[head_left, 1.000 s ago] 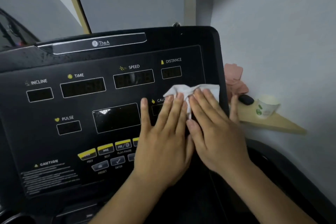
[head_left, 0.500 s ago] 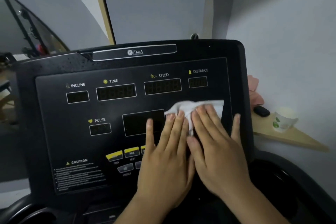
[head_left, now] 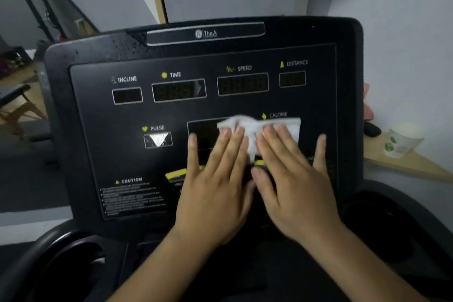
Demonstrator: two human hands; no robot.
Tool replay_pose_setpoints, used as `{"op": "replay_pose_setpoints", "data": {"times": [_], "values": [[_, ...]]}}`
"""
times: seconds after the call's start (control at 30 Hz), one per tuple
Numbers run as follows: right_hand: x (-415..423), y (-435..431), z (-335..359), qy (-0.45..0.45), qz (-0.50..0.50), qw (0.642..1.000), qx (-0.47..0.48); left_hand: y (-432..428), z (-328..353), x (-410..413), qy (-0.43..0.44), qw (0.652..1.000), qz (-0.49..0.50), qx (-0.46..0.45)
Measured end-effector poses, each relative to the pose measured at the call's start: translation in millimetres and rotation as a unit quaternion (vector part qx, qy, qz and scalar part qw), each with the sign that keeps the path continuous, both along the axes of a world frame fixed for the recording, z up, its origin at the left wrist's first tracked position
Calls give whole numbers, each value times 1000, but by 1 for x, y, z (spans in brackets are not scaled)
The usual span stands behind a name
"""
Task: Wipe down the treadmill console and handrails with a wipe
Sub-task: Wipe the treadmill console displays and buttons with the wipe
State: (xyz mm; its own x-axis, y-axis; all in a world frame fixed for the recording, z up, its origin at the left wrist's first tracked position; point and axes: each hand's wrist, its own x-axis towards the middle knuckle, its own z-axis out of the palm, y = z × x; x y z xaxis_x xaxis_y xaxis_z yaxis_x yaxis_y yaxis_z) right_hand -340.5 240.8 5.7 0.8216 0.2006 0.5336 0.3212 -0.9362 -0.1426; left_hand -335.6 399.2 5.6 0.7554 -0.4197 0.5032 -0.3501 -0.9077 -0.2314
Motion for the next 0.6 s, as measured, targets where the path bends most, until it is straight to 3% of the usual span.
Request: {"op": "replay_pose_setpoints", "data": {"times": [0.13, 0.3, 0.47, 0.6], "values": [[20, 12, 30, -12, -12, 1000, 4, -2, 31, 23, -33, 999, 20, -29], [-9, 19, -6, 1, 18, 1000, 4, 20, -4, -7, -1, 1000, -6, -27], [19, 33, 30, -23, 4, 1000, -3, 26, 35, 26, -50, 998, 1, -44], [-2, 41, 1, -22, 19, 1000, -6, 39, 6, 2, -32, 997, -16, -65]]}}
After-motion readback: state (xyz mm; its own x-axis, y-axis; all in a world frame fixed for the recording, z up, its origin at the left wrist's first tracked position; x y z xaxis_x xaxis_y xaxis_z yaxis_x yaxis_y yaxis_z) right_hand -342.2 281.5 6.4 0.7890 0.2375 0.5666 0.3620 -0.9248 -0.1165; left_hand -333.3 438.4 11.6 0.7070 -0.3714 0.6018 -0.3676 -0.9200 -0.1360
